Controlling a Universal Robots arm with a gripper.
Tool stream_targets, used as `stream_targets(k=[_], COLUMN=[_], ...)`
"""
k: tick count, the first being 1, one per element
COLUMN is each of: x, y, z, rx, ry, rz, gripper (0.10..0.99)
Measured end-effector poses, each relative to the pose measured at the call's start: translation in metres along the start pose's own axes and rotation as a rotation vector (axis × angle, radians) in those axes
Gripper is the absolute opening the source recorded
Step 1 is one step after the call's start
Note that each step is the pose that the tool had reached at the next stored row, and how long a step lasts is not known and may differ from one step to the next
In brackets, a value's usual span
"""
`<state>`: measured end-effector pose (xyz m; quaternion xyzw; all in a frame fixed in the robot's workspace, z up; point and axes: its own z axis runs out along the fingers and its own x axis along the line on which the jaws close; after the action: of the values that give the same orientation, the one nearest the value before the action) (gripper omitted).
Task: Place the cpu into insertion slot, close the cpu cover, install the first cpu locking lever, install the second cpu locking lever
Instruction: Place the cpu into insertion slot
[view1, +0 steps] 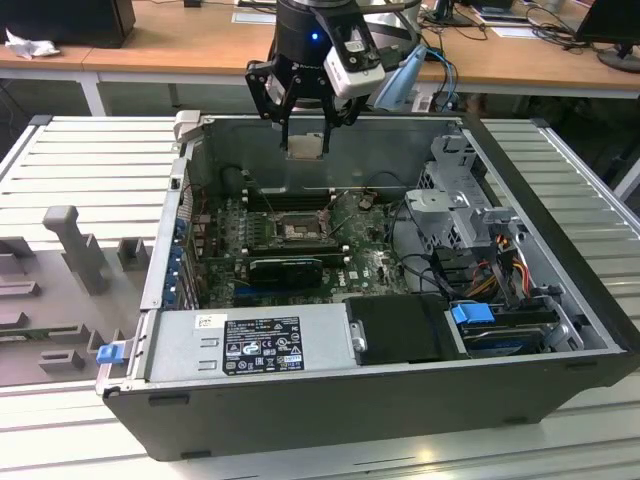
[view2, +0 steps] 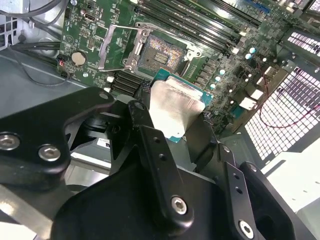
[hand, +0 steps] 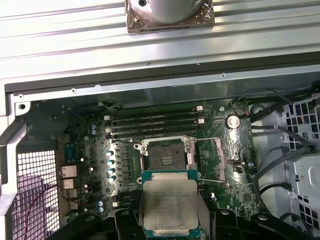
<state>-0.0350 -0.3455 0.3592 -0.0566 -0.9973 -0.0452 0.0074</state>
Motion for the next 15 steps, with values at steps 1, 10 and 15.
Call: stream_targets(k=[1, 10, 15], x=[0.0000, 0.0000, 0.0000], y=[0.0000, 0.0000, 0.0000], z=[0.0000, 0.0000, 0.0000], rx=[0.000, 0.000, 0.000], ry=[-0.0001, -0.0011, -0.0015], rz=[0.001, 0.012, 0.017], gripper=[0.525, 0.525, 0.525])
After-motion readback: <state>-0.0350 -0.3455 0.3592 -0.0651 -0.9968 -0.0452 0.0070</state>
